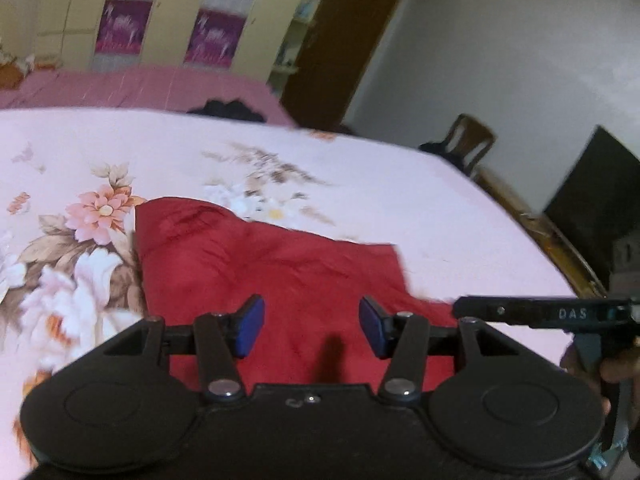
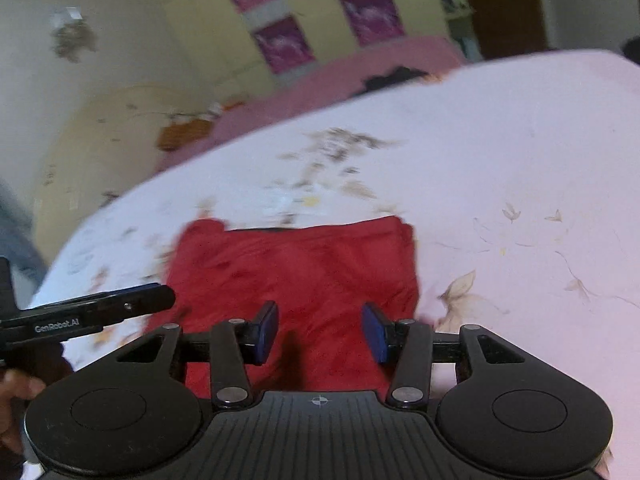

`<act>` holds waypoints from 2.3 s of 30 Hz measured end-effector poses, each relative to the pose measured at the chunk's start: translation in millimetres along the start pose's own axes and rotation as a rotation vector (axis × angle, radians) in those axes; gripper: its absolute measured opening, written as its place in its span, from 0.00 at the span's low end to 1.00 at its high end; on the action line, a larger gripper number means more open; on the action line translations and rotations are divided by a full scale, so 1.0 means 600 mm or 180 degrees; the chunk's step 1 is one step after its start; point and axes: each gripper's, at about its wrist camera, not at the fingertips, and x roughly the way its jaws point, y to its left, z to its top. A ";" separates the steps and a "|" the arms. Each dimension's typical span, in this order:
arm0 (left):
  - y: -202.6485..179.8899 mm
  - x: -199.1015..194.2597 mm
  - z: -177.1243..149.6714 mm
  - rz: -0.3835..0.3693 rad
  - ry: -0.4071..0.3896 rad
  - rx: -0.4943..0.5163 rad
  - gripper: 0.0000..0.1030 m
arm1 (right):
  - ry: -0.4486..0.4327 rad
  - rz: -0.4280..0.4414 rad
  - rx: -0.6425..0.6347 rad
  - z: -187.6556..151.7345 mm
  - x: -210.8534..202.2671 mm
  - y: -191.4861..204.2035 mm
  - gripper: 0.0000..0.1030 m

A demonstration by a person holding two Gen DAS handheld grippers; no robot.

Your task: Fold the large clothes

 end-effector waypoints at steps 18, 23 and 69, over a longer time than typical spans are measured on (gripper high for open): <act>-0.099 -0.069 -0.202 0.0542 0.0048 0.0409 0.42 | 0.0404 -0.0014 -0.0528 -0.190 -0.010 0.027 0.20; -0.092 -0.073 -0.178 0.0497 0.0176 0.0314 0.37 | 0.0462 -0.0037 -0.0523 -0.176 -0.008 0.029 0.20; -0.154 -0.054 -0.116 0.0992 -0.0123 0.0413 0.47 | -0.0186 0.0344 -0.0356 -0.120 -0.048 0.002 0.13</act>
